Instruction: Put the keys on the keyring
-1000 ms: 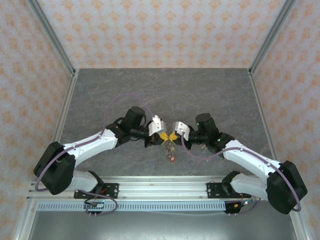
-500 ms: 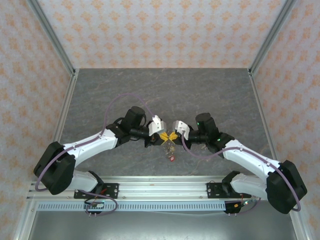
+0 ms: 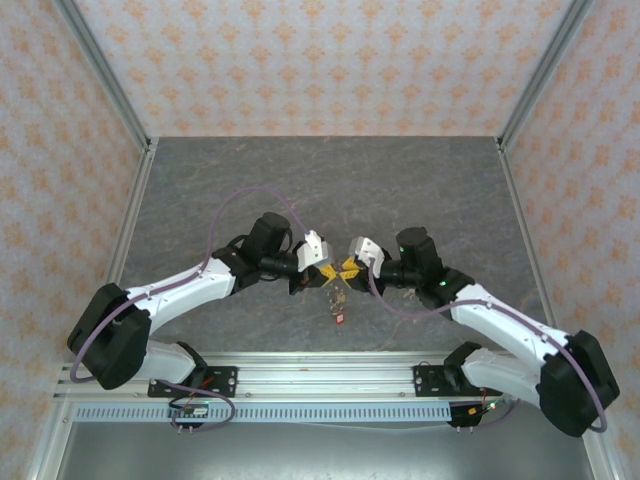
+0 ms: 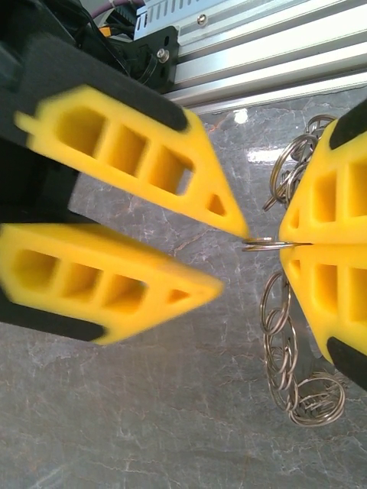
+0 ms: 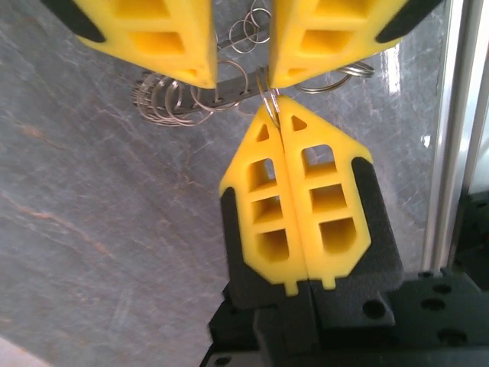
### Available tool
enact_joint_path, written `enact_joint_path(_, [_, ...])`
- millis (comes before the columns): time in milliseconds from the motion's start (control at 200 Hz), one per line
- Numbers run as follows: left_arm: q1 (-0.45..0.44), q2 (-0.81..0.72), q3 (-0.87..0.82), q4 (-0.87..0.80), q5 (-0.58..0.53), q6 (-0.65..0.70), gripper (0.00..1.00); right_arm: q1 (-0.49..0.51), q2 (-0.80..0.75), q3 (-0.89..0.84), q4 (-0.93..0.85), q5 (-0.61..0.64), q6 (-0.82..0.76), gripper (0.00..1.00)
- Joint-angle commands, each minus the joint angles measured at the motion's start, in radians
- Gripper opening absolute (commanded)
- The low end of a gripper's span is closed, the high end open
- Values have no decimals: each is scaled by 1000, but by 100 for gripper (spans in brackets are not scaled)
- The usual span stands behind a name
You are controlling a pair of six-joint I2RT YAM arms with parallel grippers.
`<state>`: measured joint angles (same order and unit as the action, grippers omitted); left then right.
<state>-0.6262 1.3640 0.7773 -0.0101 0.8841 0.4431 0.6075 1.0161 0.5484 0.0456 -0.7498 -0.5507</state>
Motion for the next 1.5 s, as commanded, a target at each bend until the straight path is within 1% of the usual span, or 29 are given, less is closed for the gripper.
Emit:
enact_joint_path(0, [-3,-24,14,7,-22,-21,0,-5,-109,-40,78,164,146,27])
enact_joint_path(65, [-3,-26,14,8,-39,-31,0,-6,-170,-61,104,293,273,28])
enact_joint_path(110, [-3,-30,17,0,-45,-35,0,-5,-200,-55,84,451,395,29])
enact_joint_path(165, [-3,-32,22,-10,-46,-38,0,-8,-209,-8,-19,635,515,29])
enact_joint_path(205, [-3,-36,25,-15,-53,-43,0,-26,-197,40,-127,698,564,30])
enact_joint_path(265, [-2,-41,26,-17,-62,-53,0,-75,-154,102,-272,738,657,31])
enact_joint_path(320, [-3,-41,29,-21,-69,-59,0,-131,-103,145,-378,744,755,32])
enact_joint_path(425, [-3,-37,42,-47,-74,-64,0,-225,-6,189,-530,733,902,32])
enact_joint_path(535, [-1,-42,41,-51,-71,-71,0,-304,63,182,-620,711,1002,32])
enact_joint_path(656, [-2,-46,44,-56,-79,-70,0,-376,136,159,-655,637,1059,34])
enact_joint_path(756, [-2,-47,55,-78,-80,-64,0,-380,162,139,-661,633,1088,36])
enact_joint_path(946, [-3,-57,55,-82,-82,-64,0,-381,162,98,-656,640,1136,35])
enact_joint_path(1161, [-2,-59,54,-86,-83,-64,0,-381,162,59,-633,627,1140,37])
enact_joint_path(1376, [-1,-56,54,-81,-80,-68,0,-381,162,42,-599,591,1135,34])
enact_joint_path(1396, [-1,-57,55,-81,-79,-68,0,-381,184,41,-597,588,1136,34])
enact_joint_path(1496, [-1,-56,56,-82,-79,-68,0,-382,195,38,-587,579,1142,34])
